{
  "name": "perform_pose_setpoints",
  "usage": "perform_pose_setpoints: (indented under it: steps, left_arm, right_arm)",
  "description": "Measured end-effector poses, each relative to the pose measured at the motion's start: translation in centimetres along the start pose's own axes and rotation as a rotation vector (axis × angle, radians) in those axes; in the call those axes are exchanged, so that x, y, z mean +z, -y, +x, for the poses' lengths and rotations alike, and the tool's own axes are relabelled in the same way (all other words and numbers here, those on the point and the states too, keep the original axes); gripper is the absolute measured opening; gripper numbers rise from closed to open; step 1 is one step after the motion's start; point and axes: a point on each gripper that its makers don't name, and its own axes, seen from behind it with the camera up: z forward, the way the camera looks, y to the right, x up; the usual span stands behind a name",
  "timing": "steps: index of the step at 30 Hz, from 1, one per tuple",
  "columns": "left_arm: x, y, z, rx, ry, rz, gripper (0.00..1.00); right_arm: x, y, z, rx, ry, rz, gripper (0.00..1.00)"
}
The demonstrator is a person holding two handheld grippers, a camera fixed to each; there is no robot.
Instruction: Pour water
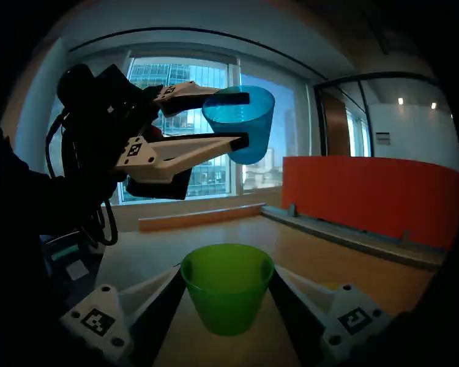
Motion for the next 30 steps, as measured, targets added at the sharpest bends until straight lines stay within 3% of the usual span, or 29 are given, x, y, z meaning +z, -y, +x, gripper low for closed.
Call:
perform_pose_setpoints:
  steps: [15, 30]
  left_arm:
    - [0.13, -0.44, 0.33, 0.073, -0.012, -0.004, 0.85]
    - [0.31, -0.33, 0.76, 0.111, -0.025, 0.003, 0.85]
  right_arm:
    - [0.06, -0.06, -0.10, -0.004, 0.000, -0.003, 0.91]
    - [-0.18, -0.14, 0.18, -0.004, -0.004, -0.005, 0.90]
